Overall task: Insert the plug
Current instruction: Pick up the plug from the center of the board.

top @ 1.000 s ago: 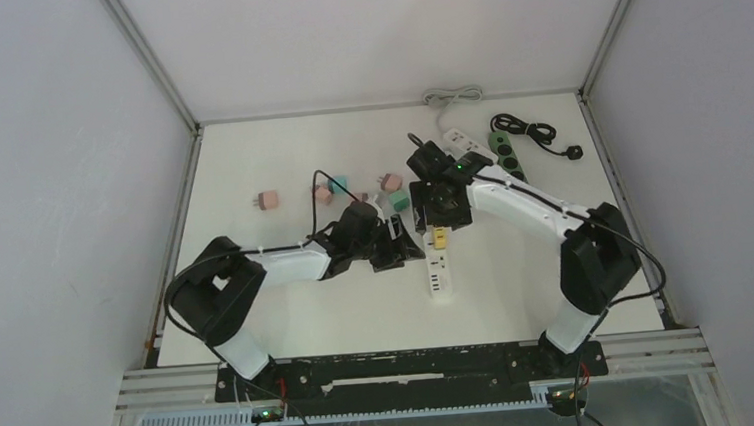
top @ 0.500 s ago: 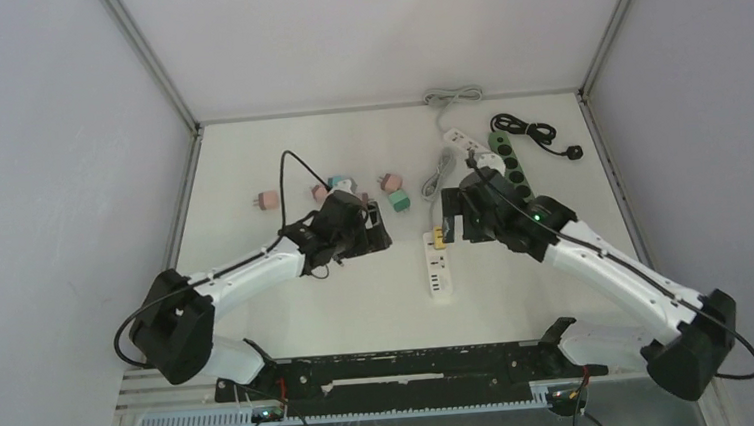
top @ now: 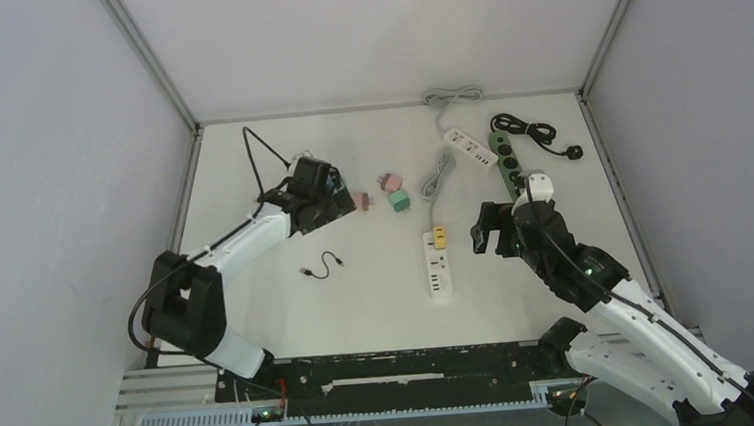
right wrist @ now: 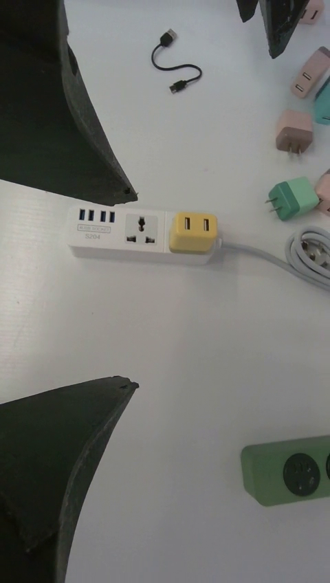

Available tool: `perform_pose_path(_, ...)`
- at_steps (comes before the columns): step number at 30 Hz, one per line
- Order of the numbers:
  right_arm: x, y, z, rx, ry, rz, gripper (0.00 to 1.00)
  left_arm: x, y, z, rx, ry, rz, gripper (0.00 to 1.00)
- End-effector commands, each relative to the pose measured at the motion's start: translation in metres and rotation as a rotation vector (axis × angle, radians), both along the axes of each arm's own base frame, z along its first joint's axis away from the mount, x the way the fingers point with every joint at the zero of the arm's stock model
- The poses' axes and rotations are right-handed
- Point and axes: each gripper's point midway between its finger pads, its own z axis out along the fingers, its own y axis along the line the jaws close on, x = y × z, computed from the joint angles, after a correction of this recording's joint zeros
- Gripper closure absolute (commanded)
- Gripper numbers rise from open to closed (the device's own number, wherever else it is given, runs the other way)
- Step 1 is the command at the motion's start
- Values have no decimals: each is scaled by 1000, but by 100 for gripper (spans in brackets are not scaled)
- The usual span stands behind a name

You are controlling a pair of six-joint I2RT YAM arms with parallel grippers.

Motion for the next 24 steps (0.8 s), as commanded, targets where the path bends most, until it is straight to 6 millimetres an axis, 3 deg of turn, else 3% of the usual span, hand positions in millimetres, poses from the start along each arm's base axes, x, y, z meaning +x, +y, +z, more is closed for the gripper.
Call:
perform_pose_path(1,11,-7,13,5,-89,-28,0,37,12,10,-26,-5,81,7)
perform_pose_path(6,14,-17,0,-53,-76,-55,0,71,24,1,-45,27,117,15)
perform_pose_path(12,19,-17,-6,-60,-55,-53,0,99,33,-8,8,56,130,23)
perform_pose_path(24,22,-17,-20,-80,0,-50,0,119,47,-37,64,113,144,36)
